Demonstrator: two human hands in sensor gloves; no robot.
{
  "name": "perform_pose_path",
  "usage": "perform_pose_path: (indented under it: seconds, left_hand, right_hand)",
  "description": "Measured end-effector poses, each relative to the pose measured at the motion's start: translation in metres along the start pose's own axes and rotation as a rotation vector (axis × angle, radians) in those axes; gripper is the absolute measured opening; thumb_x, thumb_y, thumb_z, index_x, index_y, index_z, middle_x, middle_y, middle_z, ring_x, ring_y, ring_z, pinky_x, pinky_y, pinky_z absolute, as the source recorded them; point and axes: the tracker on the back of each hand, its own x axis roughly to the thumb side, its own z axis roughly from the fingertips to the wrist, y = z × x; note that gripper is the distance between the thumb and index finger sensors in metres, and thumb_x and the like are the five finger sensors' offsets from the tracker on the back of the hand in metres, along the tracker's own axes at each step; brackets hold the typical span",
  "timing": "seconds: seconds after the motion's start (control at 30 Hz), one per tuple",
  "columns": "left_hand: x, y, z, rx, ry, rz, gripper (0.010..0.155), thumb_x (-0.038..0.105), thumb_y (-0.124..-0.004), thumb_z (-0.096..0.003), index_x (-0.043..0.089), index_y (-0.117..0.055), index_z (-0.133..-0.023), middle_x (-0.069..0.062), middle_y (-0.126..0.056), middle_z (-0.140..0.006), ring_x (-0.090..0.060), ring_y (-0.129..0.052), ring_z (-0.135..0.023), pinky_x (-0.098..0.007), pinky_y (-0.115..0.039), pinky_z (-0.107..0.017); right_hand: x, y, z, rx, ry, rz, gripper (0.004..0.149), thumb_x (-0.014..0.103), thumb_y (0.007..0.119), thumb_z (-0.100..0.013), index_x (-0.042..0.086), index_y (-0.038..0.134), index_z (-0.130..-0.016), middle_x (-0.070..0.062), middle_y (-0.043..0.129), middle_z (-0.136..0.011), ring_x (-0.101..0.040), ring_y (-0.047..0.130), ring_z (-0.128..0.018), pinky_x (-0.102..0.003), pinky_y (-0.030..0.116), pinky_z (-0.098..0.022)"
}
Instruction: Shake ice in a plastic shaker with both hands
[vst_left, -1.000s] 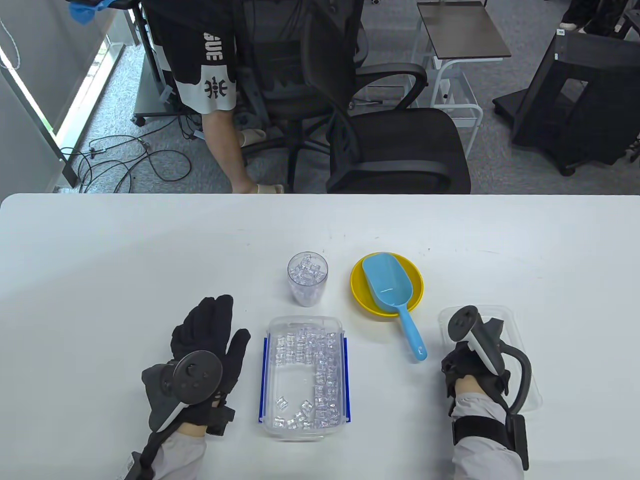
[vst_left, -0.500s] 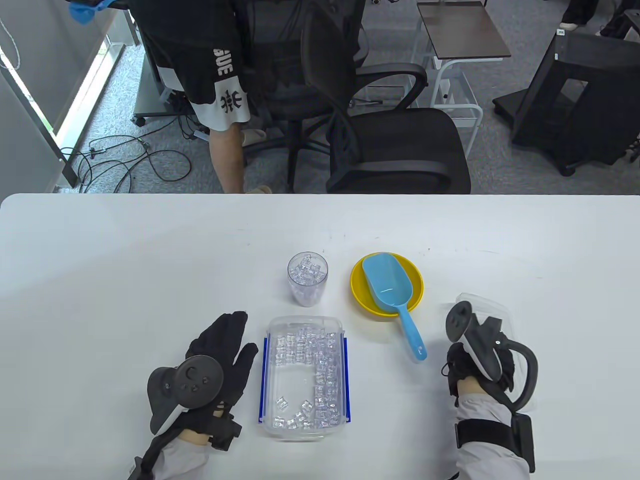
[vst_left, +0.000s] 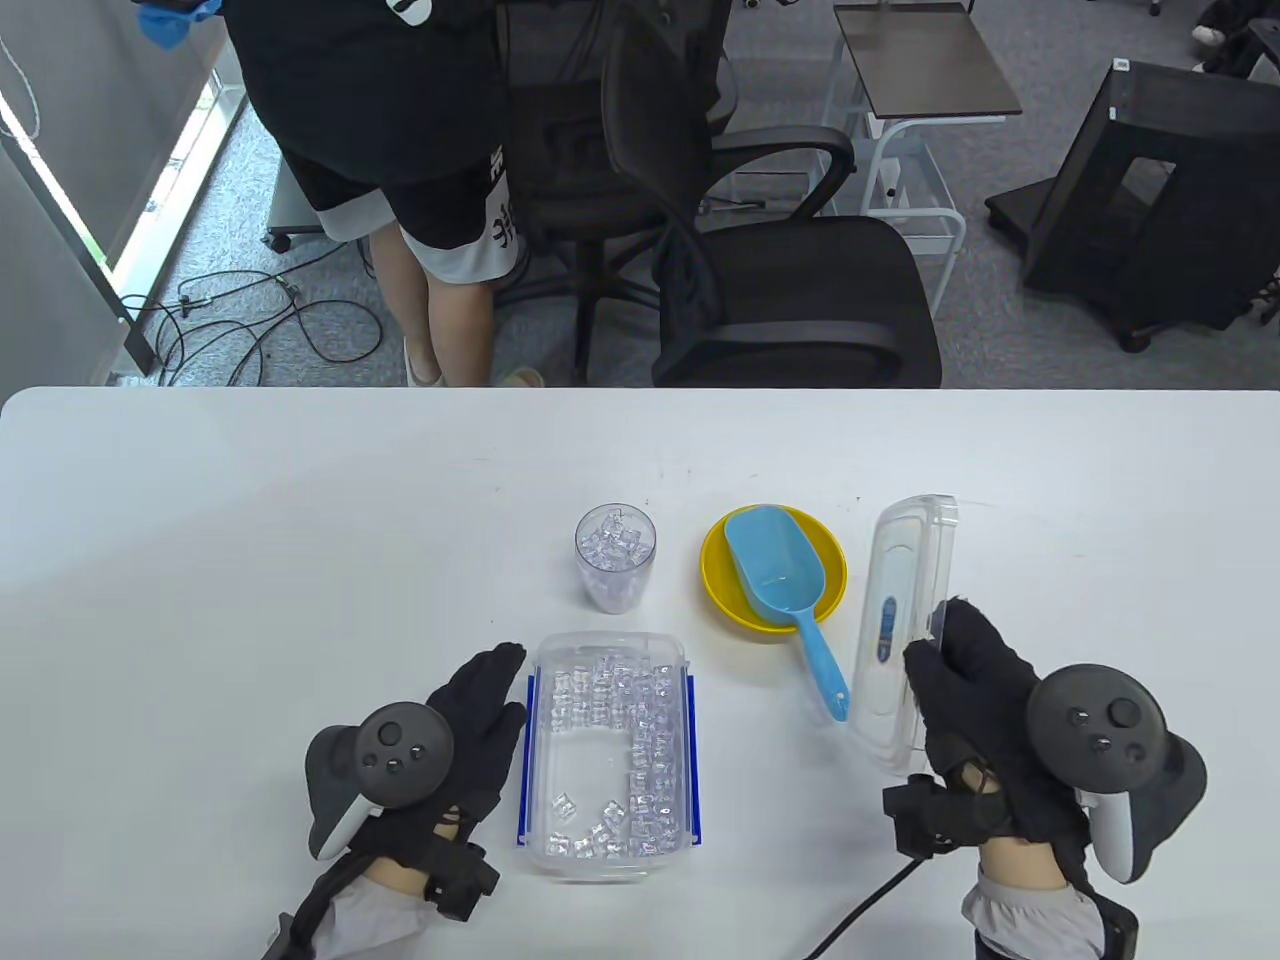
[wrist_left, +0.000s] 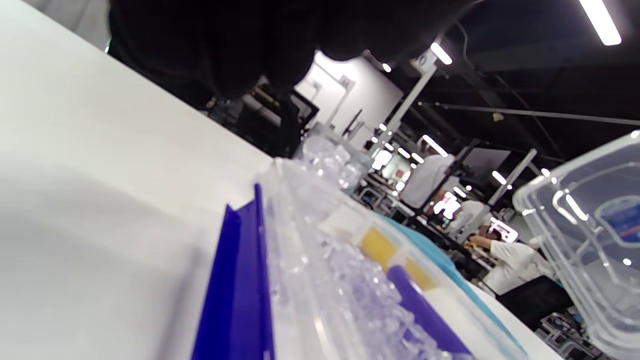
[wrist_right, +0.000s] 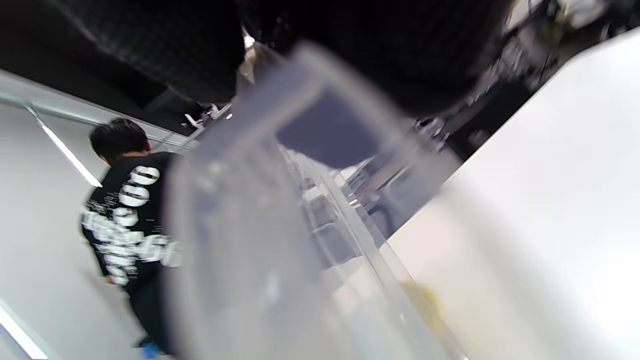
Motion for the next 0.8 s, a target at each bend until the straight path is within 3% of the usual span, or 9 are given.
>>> perform_pose_path:
  seconds: [0.17,0.4,0.43,0.47,0.53,0.7,0.8]
  left_hand:
    - [-0.003,-0.006,-0.003,-0.058,0.057,0.018,0.057,0.033,-0.071,-0.0614,0.008,-0.062,-0.112,-0.027,-0.079,-0.103,-0.044,-0.088,-0.087,-0.058,-0.080,-0.060]
    - [-0.007,-0.010,-0.005,-0.164,0.171,0.028,0.056,0.030,-0.072,-0.0612,0.002,-0.064,-0.109,-0.029,-0.085,-0.096,-0.041,-0.095,-0.078,-0.053,-0.086,-0.054]
    - [-0.008,-0.010,-0.005,-0.173,0.177,0.033,0.056,0.030,-0.072,-0.0611,0.001,-0.065,-0.108,-0.029,-0.086,-0.095,-0.041,-0.096,-0.077,-0.053,-0.086,-0.053]
    - [-0.010,-0.012,-0.005,-0.187,0.194,0.048,0.055,0.030,-0.073,-0.0610,0.001,-0.066,-0.108,-0.028,-0.087,-0.094,-0.040,-0.097,-0.076,-0.053,-0.087,-0.052]
    - [-0.013,-0.014,-0.007,-0.210,0.212,0.076,0.055,0.029,-0.073,-0.0608,0.000,-0.067,-0.107,-0.027,-0.090,-0.091,-0.039,-0.099,-0.074,-0.052,-0.088,-0.051]
    - [-0.021,-0.016,-0.010,-0.267,0.226,0.170,0.052,0.029,-0.075,-0.0604,-0.001,-0.071,-0.103,-0.020,-0.099,-0.082,-0.033,-0.106,-0.065,-0.048,-0.092,-0.046]
    - [-0.024,-0.017,-0.010,-0.278,0.232,0.196,0.052,0.029,-0.076,-0.0602,0.000,-0.072,-0.103,-0.020,-0.100,-0.081,-0.032,-0.106,-0.064,-0.047,-0.093,-0.045]
  right_hand:
    - [-0.017,0.046,0.003,0.182,0.051,-0.277,0.054,0.023,0.085,-0.048,-0.006,0.070,-0.091,-0.026,0.092,-0.067,-0.028,0.102,-0.039,-0.036,0.090,-0.025]
    - [-0.048,0.122,0.000,0.413,0.174,-0.491,0.056,0.021,0.080,-0.047,-0.007,0.065,-0.093,-0.026,0.091,-0.068,-0.028,0.101,-0.040,-0.036,0.090,-0.026]
    - [-0.048,0.122,0.000,0.413,0.174,-0.491,0.056,0.021,0.080,-0.047,-0.007,0.065,-0.093,-0.026,0.091,-0.068,-0.028,0.101,-0.040,-0.036,0.090,-0.026]
    - [-0.056,0.138,0.001,0.485,0.213,-0.536,0.056,0.021,0.079,-0.047,-0.008,0.063,-0.093,-0.026,0.090,-0.069,-0.028,0.100,-0.041,-0.037,0.089,-0.027]
    - [-0.062,0.152,0.003,0.565,0.243,-0.558,0.055,0.020,0.078,-0.048,-0.008,0.062,-0.093,-0.026,0.089,-0.070,-0.029,0.100,-0.043,-0.038,0.089,-0.029]
    - [-0.077,0.176,0.005,0.622,0.286,-0.532,0.054,0.018,0.074,-0.049,-0.007,0.059,-0.095,-0.026,0.086,-0.073,-0.031,0.098,-0.048,-0.043,0.087,-0.033]
    - [-0.081,0.179,0.006,0.647,0.323,-0.393,0.054,0.016,0.072,-0.049,-0.007,0.059,-0.096,-0.030,0.085,-0.076,-0.036,0.097,-0.051,-0.046,0.086,-0.034]
